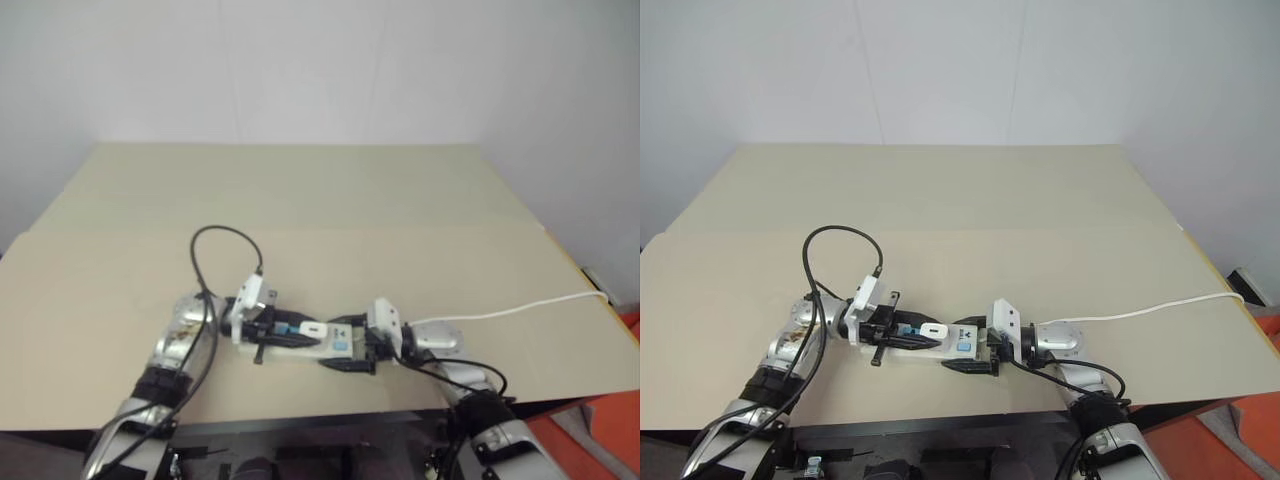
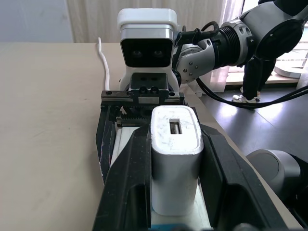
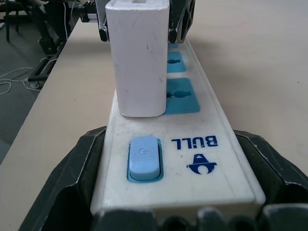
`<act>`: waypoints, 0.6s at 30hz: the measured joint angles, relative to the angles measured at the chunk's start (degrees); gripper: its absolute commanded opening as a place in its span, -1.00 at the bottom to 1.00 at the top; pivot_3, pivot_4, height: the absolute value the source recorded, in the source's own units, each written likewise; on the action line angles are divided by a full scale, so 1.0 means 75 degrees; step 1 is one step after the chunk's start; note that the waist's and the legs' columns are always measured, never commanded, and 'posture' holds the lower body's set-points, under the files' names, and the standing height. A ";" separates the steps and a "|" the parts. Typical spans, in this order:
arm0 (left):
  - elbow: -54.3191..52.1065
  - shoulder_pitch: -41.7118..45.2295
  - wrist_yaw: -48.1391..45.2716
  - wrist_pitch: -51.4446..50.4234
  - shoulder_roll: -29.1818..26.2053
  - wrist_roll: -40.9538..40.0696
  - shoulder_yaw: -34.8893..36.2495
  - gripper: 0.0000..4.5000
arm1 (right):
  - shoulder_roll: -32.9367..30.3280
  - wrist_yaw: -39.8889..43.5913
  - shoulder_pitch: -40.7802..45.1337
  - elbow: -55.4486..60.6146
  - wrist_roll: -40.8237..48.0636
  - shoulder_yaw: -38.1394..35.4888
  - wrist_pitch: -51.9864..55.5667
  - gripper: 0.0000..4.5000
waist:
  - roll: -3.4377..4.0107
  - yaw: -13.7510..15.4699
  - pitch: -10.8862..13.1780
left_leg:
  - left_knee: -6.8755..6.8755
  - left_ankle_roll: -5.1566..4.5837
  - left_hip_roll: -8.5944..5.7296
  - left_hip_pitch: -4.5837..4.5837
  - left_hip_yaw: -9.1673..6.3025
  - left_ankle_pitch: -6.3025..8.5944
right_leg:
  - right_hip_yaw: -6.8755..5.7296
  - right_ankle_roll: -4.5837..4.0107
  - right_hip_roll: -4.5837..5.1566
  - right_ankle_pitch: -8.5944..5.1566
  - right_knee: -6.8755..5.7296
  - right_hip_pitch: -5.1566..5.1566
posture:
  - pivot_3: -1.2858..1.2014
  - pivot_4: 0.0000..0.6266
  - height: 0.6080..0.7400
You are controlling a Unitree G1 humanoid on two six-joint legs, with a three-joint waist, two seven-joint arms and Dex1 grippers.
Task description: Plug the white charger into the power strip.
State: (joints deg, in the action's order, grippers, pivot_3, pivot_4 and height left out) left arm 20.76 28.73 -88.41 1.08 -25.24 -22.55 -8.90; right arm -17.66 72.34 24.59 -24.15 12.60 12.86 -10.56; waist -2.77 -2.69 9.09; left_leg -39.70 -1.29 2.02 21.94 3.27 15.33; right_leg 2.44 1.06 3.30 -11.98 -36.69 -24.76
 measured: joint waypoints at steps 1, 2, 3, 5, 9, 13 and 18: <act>-0.0024 -0.0019 0.0028 -0.0005 0.0000 -0.0005 -0.0001 -0.55 | 0.0000 0.0001 0.0000 -0.0004 0.0000 0.0000 0.0000 0.52 | 0.0000 0.0002 0.0000 | 0.0000 0.0000 0.0000 -0.0001 0.0000 0.0000 | 0.0000 0.0000 0.0000 0.0000 0.0001 0.0002 | 0.03 -0.52 1.00; -0.0036 -0.0024 0.0045 -0.0010 0.0001 -0.0005 -0.0005 -0.55 | 0.0000 0.0000 0.0000 -0.0007 0.0000 0.0000 0.0000 0.52 | 0.0000 0.0003 0.0000 | 0.0000 0.0000 0.0000 -0.0003 0.0000 0.0000 | -0.0001 0.0000 0.0000 0.0000 0.0001 0.0003 | 0.03 -0.52 1.00; -0.0051 -0.0026 0.0069 -0.0015 0.0002 -0.0004 -0.0018 -0.55 | 0.0000 0.0000 0.0000 -0.0012 0.0000 -0.0001 0.0000 0.52 | 0.0000 0.0005 0.0000 | 0.0000 0.0000 0.0000 -0.0005 0.0000 0.0000 | 0.0000 0.0000 0.0000 0.0000 0.0001 0.0005 | 0.03 -0.52 1.00; -0.0069 -0.0027 0.0107 -0.0015 0.0006 -0.0004 -0.0046 -0.55 | 0.0000 0.0001 0.0001 -0.0030 0.0001 -0.0003 0.0000 0.52 | 0.0001 0.0009 0.0000 | 0.0000 -0.0001 0.0000 -0.0015 -0.0001 0.0001 | -0.0001 0.0000 0.0000 0.0000 0.0003 0.0016 | 0.03 -0.52 1.00; -0.0101 -0.0027 0.0200 -0.0019 0.0010 -0.0001 -0.0139 -0.55 | -0.0007 0.0006 0.0001 -0.0084 0.0002 -0.0010 0.0000 0.52 | 0.0001 0.0023 0.0000 | 0.0009 -0.0006 0.0000 -0.0060 -0.0001 0.0004 | -0.0004 0.0001 0.0003 -0.0003 0.0021 0.0065 | 0.03 -0.52 1.00; -0.0111 -0.0027 0.0323 -0.0049 0.0030 0.0020 -0.0212 -0.55 | -0.0025 0.0013 0.0001 -0.0102 0.0011 -0.0022 0.0000 0.52 | 0.0003 0.0040 -0.0001 | 0.0010 -0.0007 -0.0001 -0.0064 -0.0001 0.0005 | -0.0005 0.0001 0.0004 -0.0003 0.0022 0.0069 | 0.03 -0.52 1.00; -0.0172 -0.0041 0.0403 -0.0060 0.0035 0.0035 -0.0282 -0.55 | -0.0040 0.0014 0.0000 -0.0124 0.0013 -0.0029 0.0000 0.52 | 0.0011 0.0059 -0.0008 | 0.0009 -0.0007 -0.0003 -0.0071 -0.0001 0.0005 | -0.0005 0.0001 0.0006 -0.0003 0.0023 0.0078 | 0.03 -0.52 1.00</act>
State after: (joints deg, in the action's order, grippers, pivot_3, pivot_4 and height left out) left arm 19.47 28.42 -85.39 0.63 -24.98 -22.29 -11.02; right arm -17.96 72.45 24.59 -25.08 12.70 12.64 -10.55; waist -2.69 -2.25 9.03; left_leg -39.63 -1.34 2.00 21.41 3.26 15.37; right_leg 2.41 1.07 3.34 -12.01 -36.51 -24.17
